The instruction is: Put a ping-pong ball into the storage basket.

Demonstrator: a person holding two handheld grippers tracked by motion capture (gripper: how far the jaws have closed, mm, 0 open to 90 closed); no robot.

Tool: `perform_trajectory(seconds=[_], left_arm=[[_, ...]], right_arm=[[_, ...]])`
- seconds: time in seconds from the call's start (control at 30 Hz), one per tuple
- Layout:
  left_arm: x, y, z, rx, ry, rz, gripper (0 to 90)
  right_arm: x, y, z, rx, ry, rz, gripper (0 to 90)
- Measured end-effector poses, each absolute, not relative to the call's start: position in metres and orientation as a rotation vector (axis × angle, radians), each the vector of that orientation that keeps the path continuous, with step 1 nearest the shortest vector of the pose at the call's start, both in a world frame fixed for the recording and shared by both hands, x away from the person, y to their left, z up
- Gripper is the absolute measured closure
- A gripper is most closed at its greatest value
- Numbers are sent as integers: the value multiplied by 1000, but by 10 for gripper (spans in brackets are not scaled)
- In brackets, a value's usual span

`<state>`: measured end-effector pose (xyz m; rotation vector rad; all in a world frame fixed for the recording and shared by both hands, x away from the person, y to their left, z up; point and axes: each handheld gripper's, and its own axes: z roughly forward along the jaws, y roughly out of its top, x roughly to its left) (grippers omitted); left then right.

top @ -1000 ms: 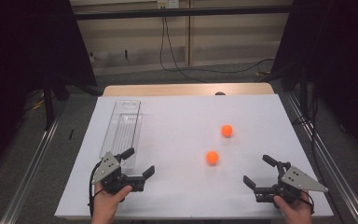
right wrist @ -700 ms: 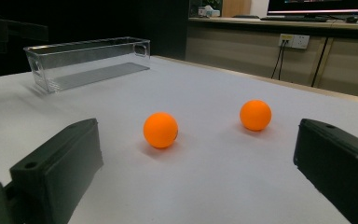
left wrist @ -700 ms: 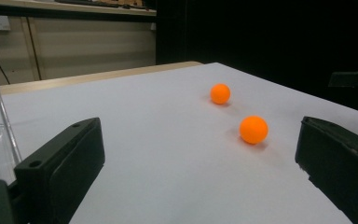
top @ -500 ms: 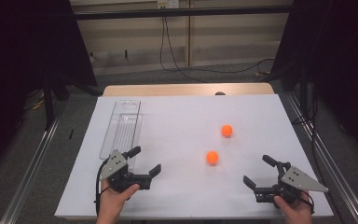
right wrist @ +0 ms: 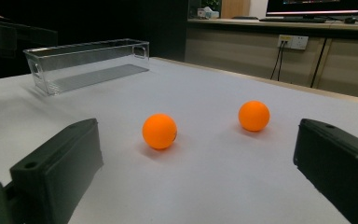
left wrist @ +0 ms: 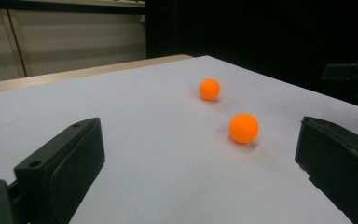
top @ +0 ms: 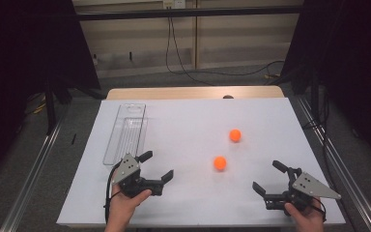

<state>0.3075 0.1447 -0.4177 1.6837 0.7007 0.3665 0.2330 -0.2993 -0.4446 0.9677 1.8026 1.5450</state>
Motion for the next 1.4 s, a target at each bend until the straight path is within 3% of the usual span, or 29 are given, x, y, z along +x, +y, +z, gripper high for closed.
perform_trajectory(seconds=[1.4], left_arm=[[315,118,-422,1763,689,335,16]], right_arm=[[233,-299,-444,965,1803,1547,7]])
